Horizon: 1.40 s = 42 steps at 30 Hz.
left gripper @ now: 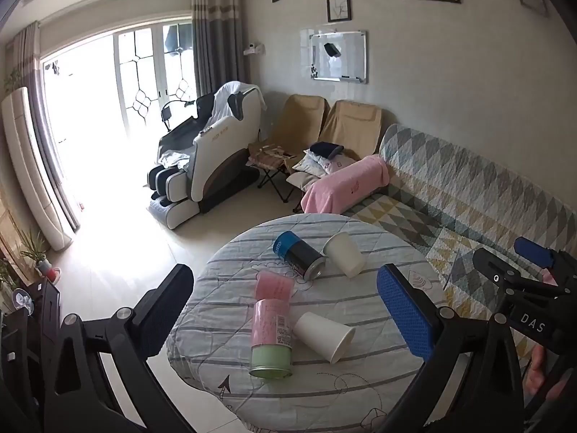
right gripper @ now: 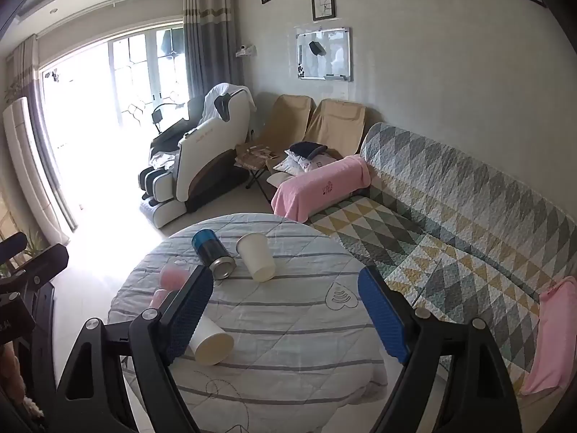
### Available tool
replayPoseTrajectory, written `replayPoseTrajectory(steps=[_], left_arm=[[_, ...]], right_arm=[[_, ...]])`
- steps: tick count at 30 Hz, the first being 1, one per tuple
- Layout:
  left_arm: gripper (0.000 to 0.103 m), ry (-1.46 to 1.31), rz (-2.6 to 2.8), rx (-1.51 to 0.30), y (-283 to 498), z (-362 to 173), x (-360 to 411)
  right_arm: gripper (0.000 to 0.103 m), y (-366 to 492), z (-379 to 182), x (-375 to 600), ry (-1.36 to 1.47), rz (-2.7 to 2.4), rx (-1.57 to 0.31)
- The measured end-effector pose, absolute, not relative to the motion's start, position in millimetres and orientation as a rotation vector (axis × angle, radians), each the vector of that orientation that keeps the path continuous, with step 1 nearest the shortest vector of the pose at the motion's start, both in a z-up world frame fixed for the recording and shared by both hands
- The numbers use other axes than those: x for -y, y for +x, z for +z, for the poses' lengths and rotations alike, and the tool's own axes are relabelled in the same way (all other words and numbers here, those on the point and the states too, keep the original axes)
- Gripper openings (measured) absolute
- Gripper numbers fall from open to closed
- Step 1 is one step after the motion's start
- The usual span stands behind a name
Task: Flip cup upright
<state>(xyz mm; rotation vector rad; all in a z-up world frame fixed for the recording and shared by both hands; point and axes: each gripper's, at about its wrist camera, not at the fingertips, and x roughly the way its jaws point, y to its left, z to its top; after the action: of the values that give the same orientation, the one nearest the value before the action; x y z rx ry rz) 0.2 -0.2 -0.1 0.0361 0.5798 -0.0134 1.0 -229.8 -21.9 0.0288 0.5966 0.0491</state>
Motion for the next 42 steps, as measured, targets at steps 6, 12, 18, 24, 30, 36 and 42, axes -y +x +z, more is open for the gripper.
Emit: replayPoseTrajectory(steps=[6, 12, 18, 24, 30, 36, 42], left_arm=[[0.103, 0.029, -0.017, -0.573, -1.3, 0.9, -1.4], [0.103, 0.035, -0.013, -0.578, -0.3, 0.2, 0.3], [0.103, 0.037, -0.014, -0.580, -0.3, 0.0, 0.8], [0.103, 0.036, -0.014, -0.581, -0.2, 0.2, 0.2], [0.103, 0.035, -0.013, -0.582, 0.0, 0.1, 0.2], [0.103, 0.035, -0.013, -0.578, -5.8, 0.0, 2.4], [0.103, 0.035, -0.014, -0.577, -5.9, 0.4, 2.2]], right_arm=[[0.084, -0.5, -22.8, 228.9, 0.032, 0.047, -0.596], [0.084, 0.2, -24.5, 227.3, 0.013, 0.048, -0.614], [0.084, 2.3, -27.2, 226.8, 0.008, 0.046, -0.623], [0.084, -4.5, -25.5, 227.0, 0.006, 0.046, -0.629], [0.084, -4.3, -31.8, 222.6, 0.003, 0.044, -0.637], [0.084, -4.9, -28.8, 222.6, 0.001, 0.043, -0.630], [0.084, -4.7, -25.3, 223.3, 0.002, 0.042, -0.628]])
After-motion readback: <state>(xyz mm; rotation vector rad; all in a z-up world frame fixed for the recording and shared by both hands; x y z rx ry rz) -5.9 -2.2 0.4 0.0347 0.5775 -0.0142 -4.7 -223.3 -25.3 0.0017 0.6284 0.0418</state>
